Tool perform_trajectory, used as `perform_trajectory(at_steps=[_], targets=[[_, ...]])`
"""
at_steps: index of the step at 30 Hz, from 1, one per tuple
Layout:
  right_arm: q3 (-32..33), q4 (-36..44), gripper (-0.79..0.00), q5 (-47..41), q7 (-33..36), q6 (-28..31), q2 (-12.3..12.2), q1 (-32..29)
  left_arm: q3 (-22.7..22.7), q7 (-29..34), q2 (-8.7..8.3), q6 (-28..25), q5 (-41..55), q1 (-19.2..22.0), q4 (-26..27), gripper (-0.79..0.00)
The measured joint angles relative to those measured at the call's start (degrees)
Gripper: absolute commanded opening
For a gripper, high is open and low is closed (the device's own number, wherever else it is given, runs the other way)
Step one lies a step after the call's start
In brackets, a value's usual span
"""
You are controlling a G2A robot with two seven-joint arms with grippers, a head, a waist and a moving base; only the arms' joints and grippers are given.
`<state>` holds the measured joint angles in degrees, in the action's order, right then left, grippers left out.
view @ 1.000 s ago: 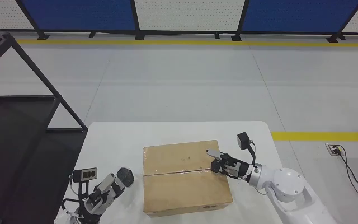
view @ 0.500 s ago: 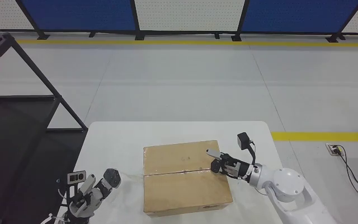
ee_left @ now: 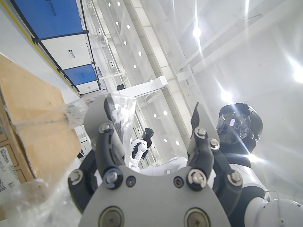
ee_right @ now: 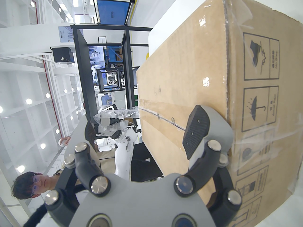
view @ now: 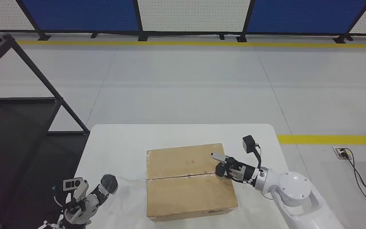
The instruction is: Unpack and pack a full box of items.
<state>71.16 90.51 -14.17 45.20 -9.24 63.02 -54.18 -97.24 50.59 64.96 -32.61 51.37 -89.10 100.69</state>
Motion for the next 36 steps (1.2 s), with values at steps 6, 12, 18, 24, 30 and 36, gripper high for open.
perform_trajectory(at_steps=[6, 12, 18, 24, 30, 36], targets=[[0.0, 0.0, 0.0, 0.0, 0.0, 0.0, 0.0, 0.0, -1.61, 0.38, 0.01, -0.03, -0.31, -1.14, -0.63, -0.108], [0.0, 0.0, 0.0, 0.0, 0.0, 0.0, 0.0, 0.0, -3.11, 0.32, 0.05, 0.04, -0.14, -1.95, -1.31, -0.034], [0.0, 0.0, 0.0, 0.0, 0.0, 0.0, 0.0, 0.0, -4.9, 0.76, 0.06, 0.57, 1.1, -2.58, -2.2, 0.0], [0.0, 0.0, 0.0, 0.0, 0.0, 0.0, 0.0, 0.0, -6.33, 1.96, -0.11, 1.83, -1.33, -2.95, -4.48, 0.0], [0.0, 0.0, 0.0, 0.0, 0.0, 0.0, 0.0, 0.0, -7.91, 5.15, -0.37, 2.23, -3.27, -3.91, -6.73, 0.0], [0.0, 0.0, 0.0, 0.0, 0.0, 0.0, 0.0, 0.0, -9.87, 10.16, -0.8, 2.61, -5.6, -5.58, -10.25, 0.0]])
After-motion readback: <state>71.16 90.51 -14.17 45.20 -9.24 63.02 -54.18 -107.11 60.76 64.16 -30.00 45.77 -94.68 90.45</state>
